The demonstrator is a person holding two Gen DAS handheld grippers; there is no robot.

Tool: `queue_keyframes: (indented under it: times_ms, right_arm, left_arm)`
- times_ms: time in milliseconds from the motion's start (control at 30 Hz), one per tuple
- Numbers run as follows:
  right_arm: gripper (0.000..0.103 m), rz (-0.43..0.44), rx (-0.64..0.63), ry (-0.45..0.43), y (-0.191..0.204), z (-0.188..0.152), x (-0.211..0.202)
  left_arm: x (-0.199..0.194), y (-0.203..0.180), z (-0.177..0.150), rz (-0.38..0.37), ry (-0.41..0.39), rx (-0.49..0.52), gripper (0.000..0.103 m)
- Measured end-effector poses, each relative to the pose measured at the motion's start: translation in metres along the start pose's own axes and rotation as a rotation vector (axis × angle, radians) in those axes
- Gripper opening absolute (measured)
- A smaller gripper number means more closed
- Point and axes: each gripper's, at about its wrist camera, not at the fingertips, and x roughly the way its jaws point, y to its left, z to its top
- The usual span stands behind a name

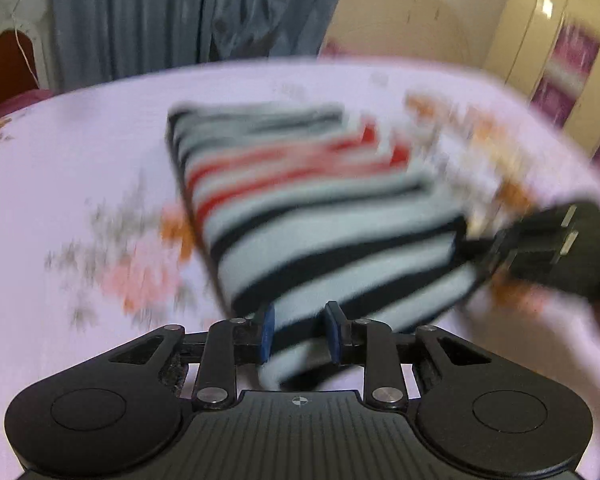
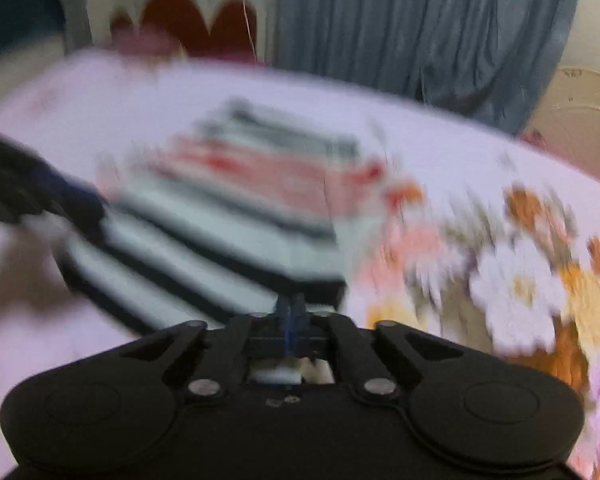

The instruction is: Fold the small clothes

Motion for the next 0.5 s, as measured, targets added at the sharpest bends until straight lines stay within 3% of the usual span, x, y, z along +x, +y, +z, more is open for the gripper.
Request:
queue_keyframes:
  times_ms: [133,267,367,500]
  right_arm:
    - [0.0,-0.036,-0.045,-0.004,0.011,0.001,0.002]
    - [0.0,-0.033,-0.004,-0.001,0.009,0.005,-0.01]
    - [0.0,-0.036,0.042,-0.094,0.004,0.012,-0.032]
    - [0.002,-0.06,0.077,-0.101,-0.006,0.025,-0.014]
  left_arm:
    - [0.002,-0.005,-0.005,0.042,-0.002,-0.017,0.027]
    - [-0.012,-0.007,-0.005,0.059,-0.026,-0.01,0.027]
    - [-0.021,-0.004,0.0,0.101,-0.088,-0.058,0.027]
    - [-0.006,-0.003,0.01,0.127,-0.084,-0.114,0.027]
